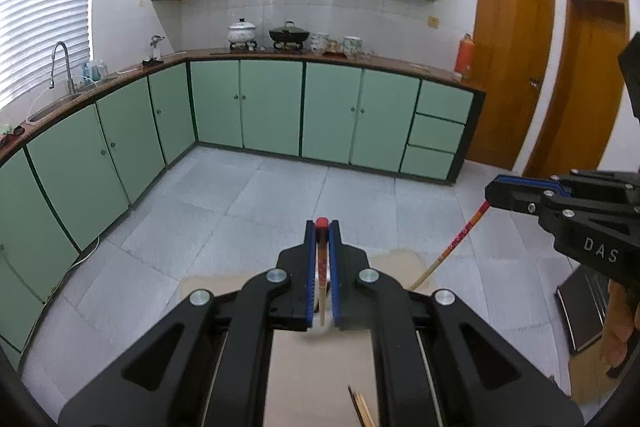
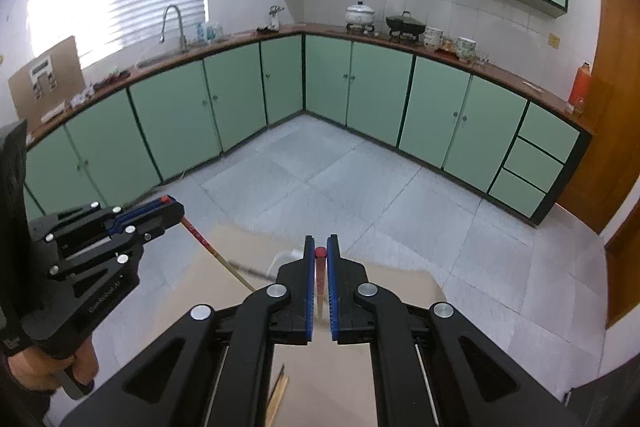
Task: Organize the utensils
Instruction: 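Lower both chopsticks into the white cup holder and open both tools, then move both tools back to the remaining chopsticks on the table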
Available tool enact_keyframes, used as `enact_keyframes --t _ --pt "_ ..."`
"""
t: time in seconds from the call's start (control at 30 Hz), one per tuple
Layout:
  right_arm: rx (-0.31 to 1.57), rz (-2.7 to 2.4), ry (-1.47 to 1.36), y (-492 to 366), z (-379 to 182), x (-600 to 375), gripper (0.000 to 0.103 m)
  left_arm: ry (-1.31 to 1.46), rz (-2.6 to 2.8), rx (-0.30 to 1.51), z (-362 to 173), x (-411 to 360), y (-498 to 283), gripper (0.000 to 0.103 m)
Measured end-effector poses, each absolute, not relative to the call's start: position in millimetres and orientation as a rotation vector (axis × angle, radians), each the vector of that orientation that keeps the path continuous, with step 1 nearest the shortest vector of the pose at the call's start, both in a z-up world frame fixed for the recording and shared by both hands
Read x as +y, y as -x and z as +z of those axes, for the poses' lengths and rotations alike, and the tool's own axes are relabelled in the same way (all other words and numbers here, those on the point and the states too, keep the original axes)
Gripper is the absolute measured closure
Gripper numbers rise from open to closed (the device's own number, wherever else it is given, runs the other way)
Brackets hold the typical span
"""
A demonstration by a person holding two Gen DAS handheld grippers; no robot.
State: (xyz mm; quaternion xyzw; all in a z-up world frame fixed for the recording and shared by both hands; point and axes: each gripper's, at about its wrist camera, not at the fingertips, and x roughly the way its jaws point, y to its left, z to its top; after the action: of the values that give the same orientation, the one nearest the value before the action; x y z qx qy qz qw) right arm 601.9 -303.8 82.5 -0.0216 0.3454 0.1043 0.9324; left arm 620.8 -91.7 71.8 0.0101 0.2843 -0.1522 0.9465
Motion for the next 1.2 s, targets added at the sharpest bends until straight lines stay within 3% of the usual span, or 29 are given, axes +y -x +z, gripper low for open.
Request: enact_keyframes --t 0.13,0.6,0.73,0.9,1.0,1.2 --pt "0.715 0.191 0.032 -639 66 -310 0.097 -0.004 -0.299 0.571 63 -97 -657 0.098" --pt "0.874 0.193 -0.052 -701 -50 -336 0.097 -0.004 -0.296 0.721 -49 -97 -718 0.097" --pt "0.872 0.191 -0.054 -695 -55 -344 0.088 -0.002 -0.292 0.732 -52 -86 -715 0.097" --pt "0.827 0.196 -0.062 -669 -41 -356 0.087 0.013 -0.292 0.69 -27 -66 -693 0.083" --pt "0.777 0.215 -0.064 -636 -30 -360 0.086 0.023 -0.298 0.65 -10 -50 -665 0.065" --pt "0.639 0.229 0.031 -524 -53 -352 0.073 0.003 -0.315 0.599 -19 -21 -576 0.049"
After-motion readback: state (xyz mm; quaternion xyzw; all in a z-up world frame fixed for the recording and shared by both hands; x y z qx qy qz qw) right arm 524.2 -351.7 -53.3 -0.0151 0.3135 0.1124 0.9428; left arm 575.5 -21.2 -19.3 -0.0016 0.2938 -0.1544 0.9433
